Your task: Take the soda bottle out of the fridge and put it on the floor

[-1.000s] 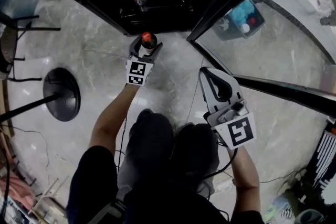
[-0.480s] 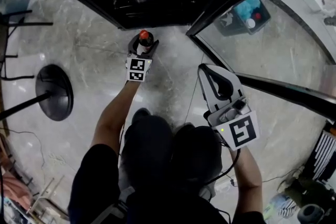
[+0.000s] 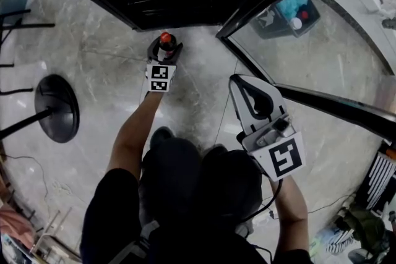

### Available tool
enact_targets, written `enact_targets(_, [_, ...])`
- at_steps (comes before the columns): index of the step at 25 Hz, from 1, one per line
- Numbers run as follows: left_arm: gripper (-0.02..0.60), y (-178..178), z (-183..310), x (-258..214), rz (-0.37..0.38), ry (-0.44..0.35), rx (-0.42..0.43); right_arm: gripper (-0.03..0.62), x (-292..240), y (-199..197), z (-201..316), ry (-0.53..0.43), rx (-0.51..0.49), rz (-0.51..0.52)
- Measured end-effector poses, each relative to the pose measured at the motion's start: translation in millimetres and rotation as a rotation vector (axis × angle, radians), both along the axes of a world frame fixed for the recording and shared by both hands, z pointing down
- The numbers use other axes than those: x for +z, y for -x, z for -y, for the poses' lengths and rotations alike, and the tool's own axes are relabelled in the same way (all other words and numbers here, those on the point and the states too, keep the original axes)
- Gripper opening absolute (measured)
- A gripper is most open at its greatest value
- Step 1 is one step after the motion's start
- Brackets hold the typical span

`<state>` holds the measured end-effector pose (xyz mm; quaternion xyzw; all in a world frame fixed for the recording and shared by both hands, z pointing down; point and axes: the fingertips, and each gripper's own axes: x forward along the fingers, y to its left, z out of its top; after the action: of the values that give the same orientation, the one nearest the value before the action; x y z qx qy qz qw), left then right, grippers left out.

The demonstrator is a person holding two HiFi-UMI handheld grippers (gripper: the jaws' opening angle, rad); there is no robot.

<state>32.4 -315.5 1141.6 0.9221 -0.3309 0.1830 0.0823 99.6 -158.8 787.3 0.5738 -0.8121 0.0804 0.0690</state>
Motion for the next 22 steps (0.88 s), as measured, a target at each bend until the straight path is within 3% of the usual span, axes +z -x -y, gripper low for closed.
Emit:
enact_targets(12, [0.322,3.3,-12.0,0.4,-0.041,-0.090,0.042,0.020,13.4,1.9,-6.4,0.011,0.003,0.006])
enact_targets(22, [0.323,7.0,-20.5,1.9,-0.027,-0.128,0.073,0.020,15.0,5.9,-7.7,0.010,0.001,0.005])
